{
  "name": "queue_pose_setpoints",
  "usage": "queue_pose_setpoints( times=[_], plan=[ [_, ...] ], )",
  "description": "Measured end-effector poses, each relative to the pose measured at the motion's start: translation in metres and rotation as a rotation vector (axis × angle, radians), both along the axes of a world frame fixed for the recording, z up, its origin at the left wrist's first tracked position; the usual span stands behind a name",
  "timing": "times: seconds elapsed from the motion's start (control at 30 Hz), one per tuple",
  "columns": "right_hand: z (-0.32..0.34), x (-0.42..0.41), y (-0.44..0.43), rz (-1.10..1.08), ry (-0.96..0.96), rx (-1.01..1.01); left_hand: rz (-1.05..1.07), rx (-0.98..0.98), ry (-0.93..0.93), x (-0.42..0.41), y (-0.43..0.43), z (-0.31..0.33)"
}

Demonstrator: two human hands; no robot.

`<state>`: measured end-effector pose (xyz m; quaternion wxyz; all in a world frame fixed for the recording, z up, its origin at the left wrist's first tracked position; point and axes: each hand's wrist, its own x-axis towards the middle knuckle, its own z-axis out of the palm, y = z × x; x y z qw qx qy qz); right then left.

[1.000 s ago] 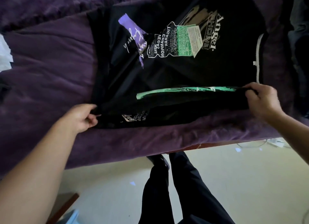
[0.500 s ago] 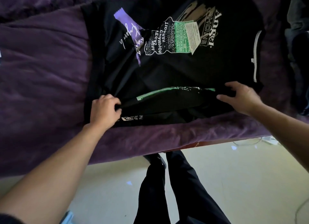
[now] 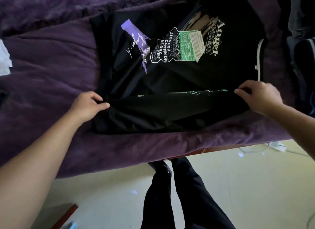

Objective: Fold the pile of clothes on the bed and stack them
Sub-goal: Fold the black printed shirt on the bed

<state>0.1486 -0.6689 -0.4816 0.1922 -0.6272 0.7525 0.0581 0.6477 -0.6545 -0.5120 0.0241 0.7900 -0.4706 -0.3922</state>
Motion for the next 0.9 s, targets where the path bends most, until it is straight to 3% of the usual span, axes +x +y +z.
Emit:
queue_pose_setpoints(
  times=[0.07, 0.17, 0.23, 0.3, 0.4, 0.47, 0.6, 0.67, 0.8, 0.9],
  plan=[
    [-0.010, 0.014, -0.005, 0.097, 0.097, -0.022, -0.092, -0.195, -0.326, -0.014, 0.003, -0.007],
    [-0.021, 0.039, 0.015, 0.390, -0.024, -0.223, -0.468, -0.499, -0.319, -0.045, 0.030, -0.016],
    [-0.035, 0.050, 0.044, 0.570, -0.051, -0.137, -0.783, -0.343, -0.333, -0.066, 0.065, -0.030],
    [-0.054, 0.052, 0.068, 0.626, 0.104, 0.122, -0.932, -0.108, -0.454, -0.074, 0.091, -0.045],
    [-0.078, 0.042, 0.069, 0.412, 0.230, 0.172, -0.770, -0.114, -0.617, -0.070, 0.093, -0.065],
    [-0.085, 0.041, 0.063, 0.399, 0.219, 0.119, -0.718, -0.188, -0.652, -0.071, 0.084, -0.067],
    [-0.072, 0.041, 0.059, 0.296, -0.049, -0.105, -0.647, -0.347, -0.474, -0.066, 0.074, -0.046],
    [-0.053, 0.032, 0.066, 0.228, -0.078, -0.049, -0.698, -0.350, -0.399, -0.063, 0.078, -0.024],
    [-0.021, 0.013, 0.094, 0.319, 0.007, 0.308, -0.834, -0.005, -0.287, -0.068, 0.103, 0.002],
    [-0.012, 0.004, 0.096, 0.360, 0.006, 0.441, -0.684, 0.178, -0.121, -0.056, 0.100, 0.010]
  ],
)
